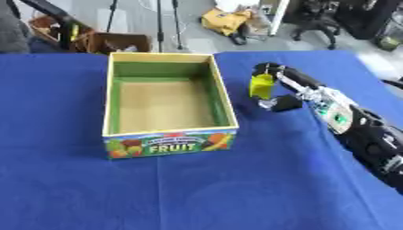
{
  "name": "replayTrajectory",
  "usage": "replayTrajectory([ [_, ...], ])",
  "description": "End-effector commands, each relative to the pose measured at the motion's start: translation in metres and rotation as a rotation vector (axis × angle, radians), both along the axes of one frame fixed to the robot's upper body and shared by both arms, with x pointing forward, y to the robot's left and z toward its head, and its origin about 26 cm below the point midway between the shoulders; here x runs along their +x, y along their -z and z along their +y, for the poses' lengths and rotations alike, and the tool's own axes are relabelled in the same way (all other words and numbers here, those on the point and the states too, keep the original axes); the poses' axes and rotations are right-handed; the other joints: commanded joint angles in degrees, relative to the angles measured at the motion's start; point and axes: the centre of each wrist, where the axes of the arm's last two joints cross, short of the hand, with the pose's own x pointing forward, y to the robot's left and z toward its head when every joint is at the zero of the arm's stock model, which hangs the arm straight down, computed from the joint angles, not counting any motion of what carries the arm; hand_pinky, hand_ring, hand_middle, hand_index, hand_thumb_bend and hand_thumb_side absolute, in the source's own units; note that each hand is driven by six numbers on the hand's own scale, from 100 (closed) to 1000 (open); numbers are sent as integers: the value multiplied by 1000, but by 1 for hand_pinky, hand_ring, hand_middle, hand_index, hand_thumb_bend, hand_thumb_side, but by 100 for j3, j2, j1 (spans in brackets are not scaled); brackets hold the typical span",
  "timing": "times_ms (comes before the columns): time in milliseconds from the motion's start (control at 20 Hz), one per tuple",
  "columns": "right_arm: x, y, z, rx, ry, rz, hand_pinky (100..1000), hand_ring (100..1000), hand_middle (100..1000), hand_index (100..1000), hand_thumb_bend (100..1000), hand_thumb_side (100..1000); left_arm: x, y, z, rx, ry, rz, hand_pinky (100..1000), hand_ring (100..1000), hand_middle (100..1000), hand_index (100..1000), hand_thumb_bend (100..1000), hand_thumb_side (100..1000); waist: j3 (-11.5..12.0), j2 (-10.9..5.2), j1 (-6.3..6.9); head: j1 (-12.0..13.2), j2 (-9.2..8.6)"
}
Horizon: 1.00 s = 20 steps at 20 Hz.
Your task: Pick up objects on the table and place them in the box.
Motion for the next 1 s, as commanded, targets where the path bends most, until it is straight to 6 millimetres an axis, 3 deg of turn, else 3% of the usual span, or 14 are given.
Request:
replayTrajectory([
  [50, -2, -12, -4, -10, -5, 0, 425, 677, 901, 861, 235, 467, -1, -7, 0, 2, 8, -27, 591, 649, 555, 687, 393, 1000, -32, -88, 28, -14, -87],
  [150, -2, -11, -4, 3, -6, 0, 363, 592, 856, 845, 196, 429, -1, -7, 0, 2, 8, -26, 591, 649, 555, 686, 393, 1000, -63, -88, 35, -16, -82],
  [200, -2, -11, -4, 12, -7, -5, 357, 586, 850, 844, 197, 415, -1, -7, 0, 2, 8, -26, 591, 649, 555, 686, 393, 1000, -77, -88, 38, -15, -81],
  [400, -3, -12, -4, 53, -6, -58, 198, 491, 740, 786, 121, 277, -2, -6, 0, 2, 5, -24, 591, 650, 555, 685, 392, 1000, -165, -111, 59, -13, -65],
  [450, -2, -12, -4, 65, -8, -77, 164, 474, 716, 767, 100, 284, -2, -6, 0, 1, 4, -23, 592, 650, 556, 685, 392, 1000, -194, -123, 65, -13, -56],
  [600, -2, -17, -1, 102, -23, -138, 123, 455, 680, 745, 107, 205, -2, -5, 1, 1, 0, -19, 592, 650, 556, 684, 393, 1000, -286, -182, 68, -5, -35],
  [1000, 7, -46, 28, 155, -176, -233, 101, 444, 675, 742, 107, 179, -2, -3, 3, 1, -7, -7, 593, 651, 557, 685, 396, 1000, -463, -457, 12, 2, 64],
])
